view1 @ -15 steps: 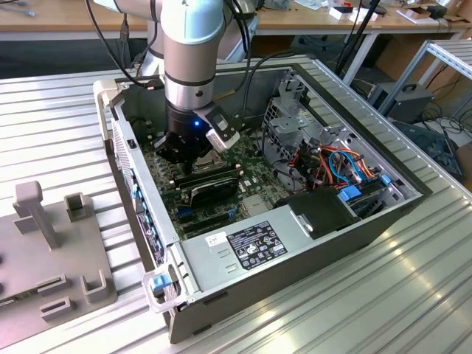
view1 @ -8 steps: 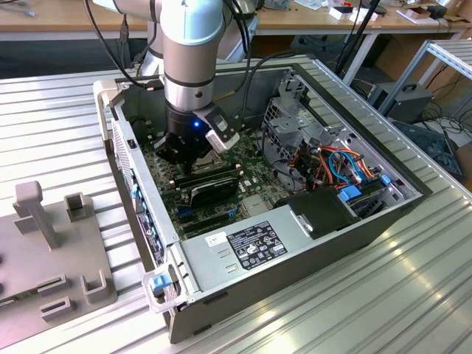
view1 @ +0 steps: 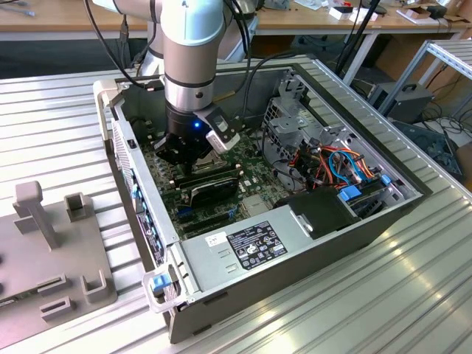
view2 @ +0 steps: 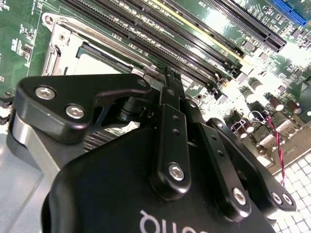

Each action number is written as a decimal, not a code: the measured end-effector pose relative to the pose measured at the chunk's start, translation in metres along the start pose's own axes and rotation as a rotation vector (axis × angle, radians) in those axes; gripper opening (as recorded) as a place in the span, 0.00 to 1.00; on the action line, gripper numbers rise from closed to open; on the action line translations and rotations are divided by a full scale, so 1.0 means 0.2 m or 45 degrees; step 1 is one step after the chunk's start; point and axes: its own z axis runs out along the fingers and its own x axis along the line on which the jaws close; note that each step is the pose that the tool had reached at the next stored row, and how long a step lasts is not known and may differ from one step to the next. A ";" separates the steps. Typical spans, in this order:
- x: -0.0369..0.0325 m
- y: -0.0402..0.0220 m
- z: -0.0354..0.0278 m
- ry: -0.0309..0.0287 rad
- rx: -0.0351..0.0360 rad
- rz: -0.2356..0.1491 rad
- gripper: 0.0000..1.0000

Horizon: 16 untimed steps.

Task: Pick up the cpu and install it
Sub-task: 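Install the second cpu locking lever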

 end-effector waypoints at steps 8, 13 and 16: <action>0.000 0.000 -0.002 -0.0002 -0.0003 0.000 0.11; 0.002 -0.001 -0.003 -0.0001 0.0000 0.000 0.11; 0.005 -0.009 -0.002 -0.0004 -0.0002 0.000 0.11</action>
